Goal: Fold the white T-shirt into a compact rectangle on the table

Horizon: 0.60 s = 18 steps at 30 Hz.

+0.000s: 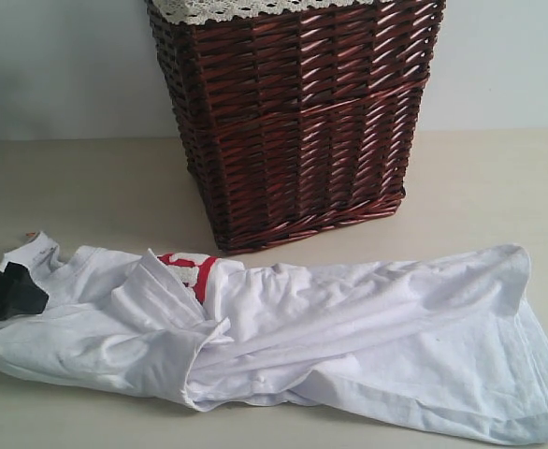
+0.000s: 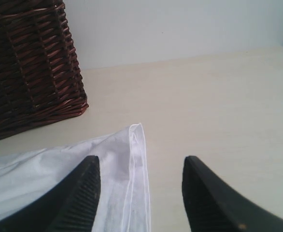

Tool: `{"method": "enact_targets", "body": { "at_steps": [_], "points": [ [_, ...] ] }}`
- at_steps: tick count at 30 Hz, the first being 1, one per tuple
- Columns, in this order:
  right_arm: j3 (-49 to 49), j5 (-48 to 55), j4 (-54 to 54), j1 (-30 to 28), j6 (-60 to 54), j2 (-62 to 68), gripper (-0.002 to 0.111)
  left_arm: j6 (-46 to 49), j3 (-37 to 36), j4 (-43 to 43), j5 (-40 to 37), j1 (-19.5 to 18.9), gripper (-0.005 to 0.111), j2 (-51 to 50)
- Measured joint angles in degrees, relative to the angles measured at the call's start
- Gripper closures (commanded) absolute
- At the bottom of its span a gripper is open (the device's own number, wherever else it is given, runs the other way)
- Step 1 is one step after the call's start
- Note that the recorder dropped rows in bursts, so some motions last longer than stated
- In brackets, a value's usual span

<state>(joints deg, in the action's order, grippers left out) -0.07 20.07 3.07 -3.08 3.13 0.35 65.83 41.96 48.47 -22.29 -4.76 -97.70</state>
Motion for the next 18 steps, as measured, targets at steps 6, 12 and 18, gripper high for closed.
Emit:
{"method": "enact_targets", "body": {
  "at_steps": [6,12,18],
  "points": [
    [0.0,0.0,0.0,0.0,0.0,0.0,0.057,-1.0,-2.6,0.2,6.3,0.0,0.026,-3.2],
    [0.0,0.0,0.0,0.0,0.0,0.0,0.057,1.6,-2.6,1.3,8.1,0.0,0.054,-5.1],
    [0.0,-0.1,0.0,0.0,0.0,0.0,0.057,4.1,-2.5,3.5,7.0,1.1,0.106,-7.0]
  ]
}}
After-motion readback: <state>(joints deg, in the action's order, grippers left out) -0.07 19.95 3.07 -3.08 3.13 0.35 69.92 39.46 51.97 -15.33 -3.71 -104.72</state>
